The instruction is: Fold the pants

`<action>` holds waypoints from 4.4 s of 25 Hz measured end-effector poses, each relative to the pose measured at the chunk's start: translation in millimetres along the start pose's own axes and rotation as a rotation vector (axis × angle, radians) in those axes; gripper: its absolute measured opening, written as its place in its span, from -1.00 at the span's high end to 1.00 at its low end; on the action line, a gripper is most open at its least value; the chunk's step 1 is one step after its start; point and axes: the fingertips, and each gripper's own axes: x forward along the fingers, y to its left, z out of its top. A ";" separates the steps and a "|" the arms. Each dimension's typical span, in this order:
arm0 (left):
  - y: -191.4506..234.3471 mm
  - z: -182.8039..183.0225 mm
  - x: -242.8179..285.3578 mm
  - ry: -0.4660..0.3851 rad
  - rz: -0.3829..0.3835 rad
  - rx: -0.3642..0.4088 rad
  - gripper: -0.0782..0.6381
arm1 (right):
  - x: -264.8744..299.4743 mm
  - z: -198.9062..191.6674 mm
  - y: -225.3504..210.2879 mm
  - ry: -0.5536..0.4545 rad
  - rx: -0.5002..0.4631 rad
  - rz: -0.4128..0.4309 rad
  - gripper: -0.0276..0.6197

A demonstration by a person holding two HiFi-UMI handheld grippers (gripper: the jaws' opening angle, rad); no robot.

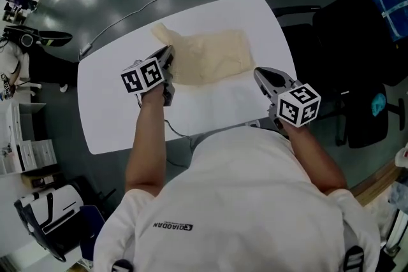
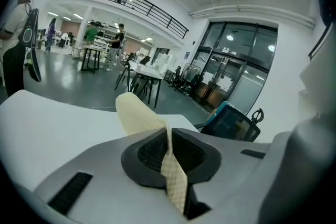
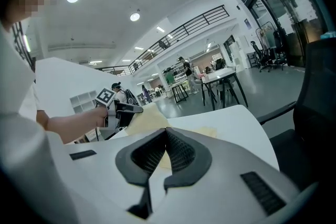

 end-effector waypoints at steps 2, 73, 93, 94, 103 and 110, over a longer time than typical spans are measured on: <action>-9.3 1.1 5.7 0.004 0.006 0.011 0.64 | -6.5 4.2 -7.2 -0.012 0.003 -0.002 0.86; -205.0 -65.4 77.3 0.003 -0.054 0.113 0.66 | -60.9 7.6 -87.5 0.005 0.002 0.154 0.86; -208.9 -151.4 -57.6 0.043 -0.178 0.168 0.70 | -65.9 -27.4 65.1 0.010 -0.167 0.261 0.86; -211.4 -152.8 -66.1 0.033 -0.182 0.180 0.70 | -69.4 -30.1 68.8 0.009 -0.161 0.254 0.86; -219.1 -180.6 -148.0 -0.037 -0.207 0.213 0.70 | -110.0 -63.0 105.3 0.006 -0.109 0.150 0.86; -227.1 -219.0 -181.1 -0.008 -0.249 0.246 0.70 | -131.6 -94.7 136.7 0.007 -0.067 0.117 0.86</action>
